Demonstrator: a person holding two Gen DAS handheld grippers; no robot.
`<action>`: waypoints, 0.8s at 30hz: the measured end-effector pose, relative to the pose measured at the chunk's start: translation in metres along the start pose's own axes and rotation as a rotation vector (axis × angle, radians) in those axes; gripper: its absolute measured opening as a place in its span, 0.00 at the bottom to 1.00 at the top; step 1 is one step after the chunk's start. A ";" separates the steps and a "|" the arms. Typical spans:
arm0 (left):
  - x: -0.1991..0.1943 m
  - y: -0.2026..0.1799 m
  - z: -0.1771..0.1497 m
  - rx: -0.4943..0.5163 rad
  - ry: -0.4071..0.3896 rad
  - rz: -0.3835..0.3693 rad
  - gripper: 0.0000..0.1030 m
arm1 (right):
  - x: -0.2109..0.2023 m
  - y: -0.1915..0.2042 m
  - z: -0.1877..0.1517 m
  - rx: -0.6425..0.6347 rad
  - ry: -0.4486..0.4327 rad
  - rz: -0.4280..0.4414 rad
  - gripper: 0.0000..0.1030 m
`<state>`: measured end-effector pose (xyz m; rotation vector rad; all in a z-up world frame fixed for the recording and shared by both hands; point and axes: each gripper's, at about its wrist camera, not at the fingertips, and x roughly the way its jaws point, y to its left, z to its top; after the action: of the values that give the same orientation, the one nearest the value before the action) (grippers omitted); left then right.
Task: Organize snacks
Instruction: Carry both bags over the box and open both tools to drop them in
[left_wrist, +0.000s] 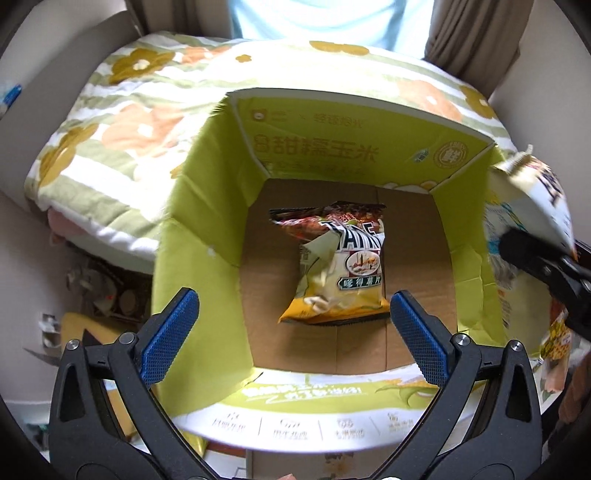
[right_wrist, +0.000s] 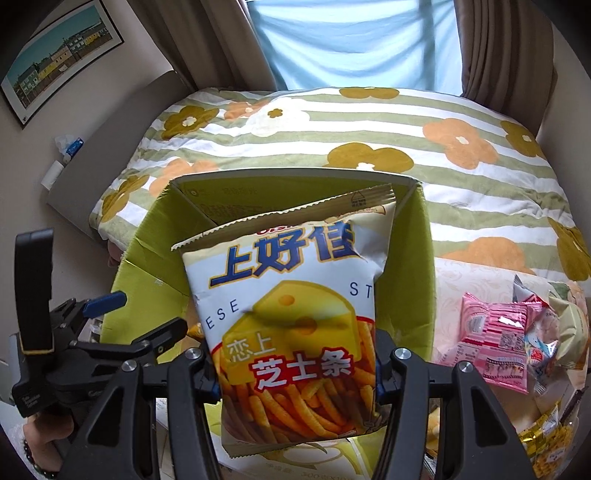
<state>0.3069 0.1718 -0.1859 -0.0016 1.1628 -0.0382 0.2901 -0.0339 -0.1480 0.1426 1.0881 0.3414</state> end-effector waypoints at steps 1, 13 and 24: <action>-0.002 0.001 -0.002 -0.003 -0.006 0.004 1.00 | 0.003 0.001 0.002 -0.004 0.003 0.013 0.51; -0.027 0.002 -0.026 0.007 -0.070 0.003 1.00 | 0.001 0.004 -0.021 -0.022 -0.026 -0.013 1.00; -0.060 0.009 -0.039 -0.032 -0.154 -0.029 1.00 | -0.041 0.018 -0.032 -0.092 -0.095 -0.054 1.00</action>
<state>0.2479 0.1831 -0.1468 -0.0485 1.0091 -0.0443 0.2406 -0.0326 -0.1230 0.0469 0.9792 0.3324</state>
